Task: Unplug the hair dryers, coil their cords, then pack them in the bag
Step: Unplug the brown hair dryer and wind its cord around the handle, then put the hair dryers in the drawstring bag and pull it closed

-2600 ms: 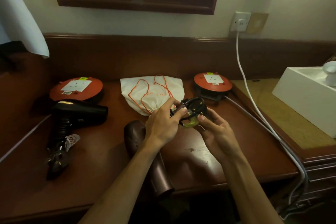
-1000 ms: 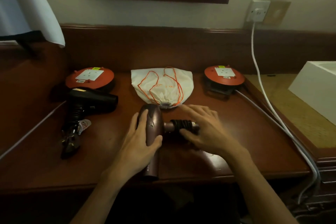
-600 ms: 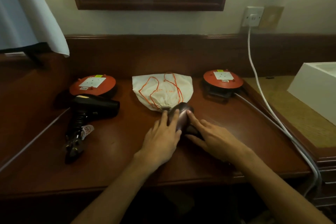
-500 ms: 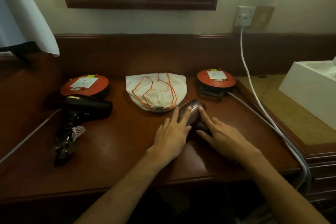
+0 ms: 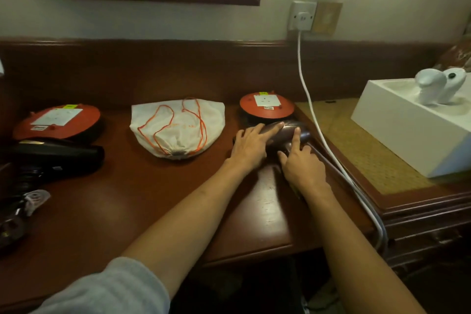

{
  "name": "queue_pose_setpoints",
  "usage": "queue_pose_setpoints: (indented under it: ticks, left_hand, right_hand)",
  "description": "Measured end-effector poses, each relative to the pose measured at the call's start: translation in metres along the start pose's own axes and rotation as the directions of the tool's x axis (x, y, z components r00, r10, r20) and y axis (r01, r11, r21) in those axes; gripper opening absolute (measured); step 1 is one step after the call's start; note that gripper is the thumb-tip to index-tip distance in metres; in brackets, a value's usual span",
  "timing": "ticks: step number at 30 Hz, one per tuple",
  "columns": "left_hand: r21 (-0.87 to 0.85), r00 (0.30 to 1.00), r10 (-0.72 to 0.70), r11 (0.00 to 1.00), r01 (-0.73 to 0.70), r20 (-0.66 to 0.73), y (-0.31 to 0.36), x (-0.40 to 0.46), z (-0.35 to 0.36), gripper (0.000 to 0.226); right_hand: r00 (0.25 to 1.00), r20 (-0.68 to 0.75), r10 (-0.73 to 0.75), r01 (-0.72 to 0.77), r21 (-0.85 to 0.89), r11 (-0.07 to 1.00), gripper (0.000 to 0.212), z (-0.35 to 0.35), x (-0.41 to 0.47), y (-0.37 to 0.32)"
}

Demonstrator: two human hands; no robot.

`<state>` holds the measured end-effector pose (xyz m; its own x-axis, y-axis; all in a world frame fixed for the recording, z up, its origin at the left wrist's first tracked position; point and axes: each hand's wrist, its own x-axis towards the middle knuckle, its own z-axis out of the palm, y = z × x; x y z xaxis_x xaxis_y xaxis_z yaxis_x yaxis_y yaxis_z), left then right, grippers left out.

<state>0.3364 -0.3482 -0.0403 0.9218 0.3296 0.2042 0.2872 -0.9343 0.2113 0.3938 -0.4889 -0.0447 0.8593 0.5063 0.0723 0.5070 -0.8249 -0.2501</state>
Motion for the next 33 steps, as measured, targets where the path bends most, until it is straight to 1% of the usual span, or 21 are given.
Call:
queue_pose_setpoints:
  ticks: [4,6,8,10,11,12,13,14,15,16,17,18,19,20,21,22,23,25,28,30,33]
  left_hand:
    - [0.012,0.998,0.053,0.999,-0.053,0.018,-0.007,-0.002,0.004,0.072]
    - [0.036,0.992,0.124,0.992,-0.123,-0.025,-0.015,-0.020,0.007,0.072]
    - [0.049,0.982,0.152,0.988,-0.147,-0.116,-0.032,-0.046,0.006,0.070]
    - [0.041,0.969,0.115,0.993,-0.109,-0.217,-0.059,-0.072,0.000,0.063]
    - [0.027,0.961,0.073,0.997,-0.068,-0.266,-0.076,-0.086,-0.005,0.058]
    - [0.007,0.948,0.012,1.000,-0.011,-0.318,-0.096,-0.100,-0.011,0.053]
    - [-0.023,0.925,-0.062,0.998,0.058,-0.375,-0.117,-0.113,-0.018,0.050]
    - [-0.068,0.891,-0.148,0.989,0.132,-0.429,-0.135,-0.124,-0.025,0.048]
    - [-0.127,0.847,-0.248,0.969,0.213,-0.470,-0.153,-0.135,-0.031,0.048]
    - [-0.194,0.803,-0.344,0.939,0.285,-0.487,-0.167,-0.143,-0.035,0.047]
    - [-0.245,0.775,-0.413,0.910,0.334,-0.479,-0.176,-0.147,-0.037,0.046]
    - [-0.267,0.773,-0.445,0.894,0.359,-0.451,-0.182,-0.148,-0.038,0.044]
    - [-0.265,0.793,-0.448,0.892,0.366,-0.413,-0.184,-0.148,-0.038,0.040]
    - [-0.252,0.817,-0.437,0.897,0.364,-0.376,-0.185,-0.145,-0.037,0.035]
    - [-0.249,0.833,-0.432,0.898,0.362,-0.347,-0.185,-0.142,-0.036,0.031]
    - [-0.268,0.831,-0.444,0.891,0.368,-0.335,-0.185,-0.140,-0.035,0.029]
    - [-0.302,0.818,-0.471,0.873,0.382,-0.330,-0.187,-0.140,-0.035,0.029]
    - [-0.302,0.804,-0.501,0.858,0.415,-0.321,-0.190,-0.139,-0.034,0.034]
    - [-0.195,0.829,-0.477,0.879,0.436,-0.294,-0.198,-0.133,-0.030,0.037]
    - [-0.177,0.838,-0.472,0.881,0.438,-0.273,-0.204,-0.125,-0.032,0.039]
    - [-0.124,0.865,-0.434,0.901,0.416,-0.251,-0.211,-0.117,-0.032,0.042]
  right_hand:
    - [0.999,0.024,0.025,-0.025,0.016,1.000,0.082,0.000,0.004,-0.001]
    - [0.998,0.034,0.044,-0.045,0.032,0.998,0.082,0.001,0.005,0.001]
    - [0.997,0.051,0.062,-0.064,0.029,0.998,0.083,0.000,0.006,0.000]
    - [0.994,0.076,0.084,-0.086,0.018,0.996,0.084,-0.002,0.007,-0.002]
    - [0.991,0.085,0.101,-0.102,0.005,0.995,0.086,-0.005,0.006,-0.004]
    - [0.992,0.058,0.109,-0.108,-0.019,0.994,0.087,-0.007,0.004,-0.006]
    - [0.993,-0.026,0.113,-0.114,-0.042,0.993,0.088,-0.010,0.001,-0.008]
    - [0.981,-0.150,0.122,-0.127,-0.022,0.992,0.086,-0.014,-0.002,-0.012]
    - [0.950,-0.286,0.123,-0.114,0.046,0.992,0.079,-0.018,-0.006,-0.022]
    - [0.908,-0.405,0.107,-0.061,0.125,0.990,0.070,-0.020,-0.009,-0.036]
    - [0.872,-0.486,0.055,0.032,0.169,0.985,0.059,-0.019,-0.013,-0.055]
    - [0.853,-0.520,-0.033,0.148,0.180,0.972,0.048,-0.016,-0.016,-0.078]
    - [0.860,-0.491,-0.140,0.276,0.217,0.936,0.040,-0.011,-0.018,-0.104]
    - [0.880,-0.410,-0.241,0.377,0.291,0.879,0.035,-0.002,-0.019,-0.130]
    - [0.896,-0.292,-0.336,0.429,0.367,0.825,0.033,0.009,-0.019,-0.154]
    - [0.896,-0.166,-0.412,0.443,0.413,0.795,0.034,0.021,-0.017,-0.174]
    - [0.882,-0.064,-0.466,0.448,0.421,0.789,0.035,0.033,-0.012,-0.189]
    - [0.852,0.034,-0.522,0.464,0.409,0.786,0.033,0.053,0.000,-0.206]
    - [0.827,0.065,-0.558,0.456,0.503,0.734,0.028,0.067,0.017,-0.215]
    - [0.832,0.031,-0.553,0.446,0.556,0.701,0.024,0.073,0.024,-0.217]
    - [0.862,-0.052,-0.504,0.413,0.646,0.642,0.020,0.086,0.027,-0.220]
